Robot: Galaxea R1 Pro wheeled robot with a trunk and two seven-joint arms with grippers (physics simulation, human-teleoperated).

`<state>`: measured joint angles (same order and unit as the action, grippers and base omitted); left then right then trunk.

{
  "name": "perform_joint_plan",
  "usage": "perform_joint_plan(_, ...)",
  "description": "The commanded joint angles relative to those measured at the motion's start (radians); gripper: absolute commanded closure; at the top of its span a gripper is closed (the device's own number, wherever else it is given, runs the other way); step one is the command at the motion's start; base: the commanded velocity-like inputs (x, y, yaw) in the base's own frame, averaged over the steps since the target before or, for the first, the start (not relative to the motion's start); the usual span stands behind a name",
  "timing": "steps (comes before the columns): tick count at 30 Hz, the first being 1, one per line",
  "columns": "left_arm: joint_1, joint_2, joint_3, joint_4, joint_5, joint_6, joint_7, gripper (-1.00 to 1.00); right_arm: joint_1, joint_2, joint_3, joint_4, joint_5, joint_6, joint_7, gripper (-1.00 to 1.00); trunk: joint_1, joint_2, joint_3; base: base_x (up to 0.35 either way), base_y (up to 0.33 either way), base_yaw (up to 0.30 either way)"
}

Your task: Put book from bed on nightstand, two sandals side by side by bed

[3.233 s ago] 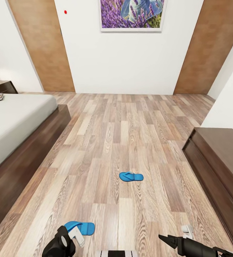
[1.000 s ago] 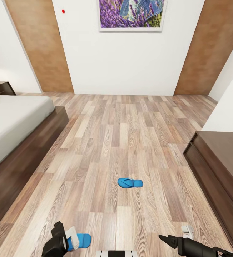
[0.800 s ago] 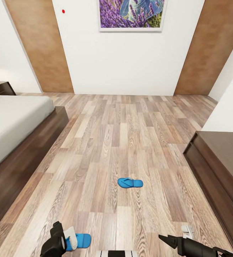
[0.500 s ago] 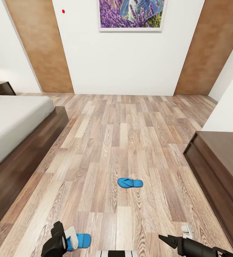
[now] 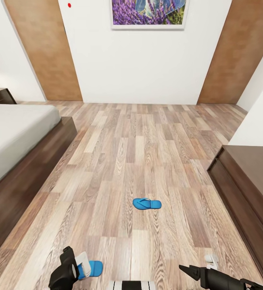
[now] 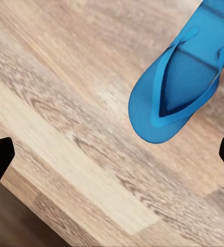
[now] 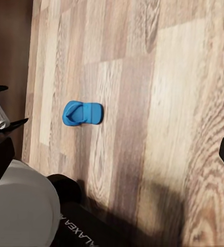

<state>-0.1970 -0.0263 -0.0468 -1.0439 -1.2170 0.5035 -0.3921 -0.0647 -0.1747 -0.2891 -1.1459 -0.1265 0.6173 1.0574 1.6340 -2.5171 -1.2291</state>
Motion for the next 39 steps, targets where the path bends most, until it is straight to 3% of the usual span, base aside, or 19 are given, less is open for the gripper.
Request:
perform_joint_plan(1, -0.003, -0.002, -0.001, -0.006, -0.01, 0.003, -0.008, -1.0, -0.001, 0.0, -0.001, 0.0, -0.005, 0.007, 0.001, -1.0, 0.0, -0.001, -0.005, 0.0, 0.0, 0.0)
perform_joint_plan(10, -0.017, -0.007, -0.002, -0.015, -0.01, 0.003, -0.008, -1.0, -0.001, 0.0, 0.0, 0.0, -0.005, 0.007, 0.001, -1.0, 0.0, -0.001, -0.005, 0.0, 0.0, 0.0)
perform_joint_plan(32, -0.027, -0.005, -0.001, -0.03, -0.01, 0.003, -0.011, -1.0, -0.001, 0.0, 0.0, 0.0, -0.006, 0.007, 0.001, -1.0, 0.01, -0.006, -0.09, 0.0, 0.0, 0.0)
perform_joint_plan(37, -0.027, -0.004, -0.001, -0.042, -0.01, 0.004, -0.02, -1.0, 0.0, -0.015, -0.022, -0.003, -0.01, 0.014, 0.004, -1.0, 0.011, -0.006, -0.101, 0.0, 0.0, 0.0)
perform_joint_plan(39, -0.027, -0.003, -0.001, -0.043, -0.011, 0.005, -0.046, -1.0, 0.0, -0.037, -0.05, -0.003, -0.011, 0.03, 0.007, -1.0, 0.011, -0.006, -0.101, 0.0, 0.0, 0.0)
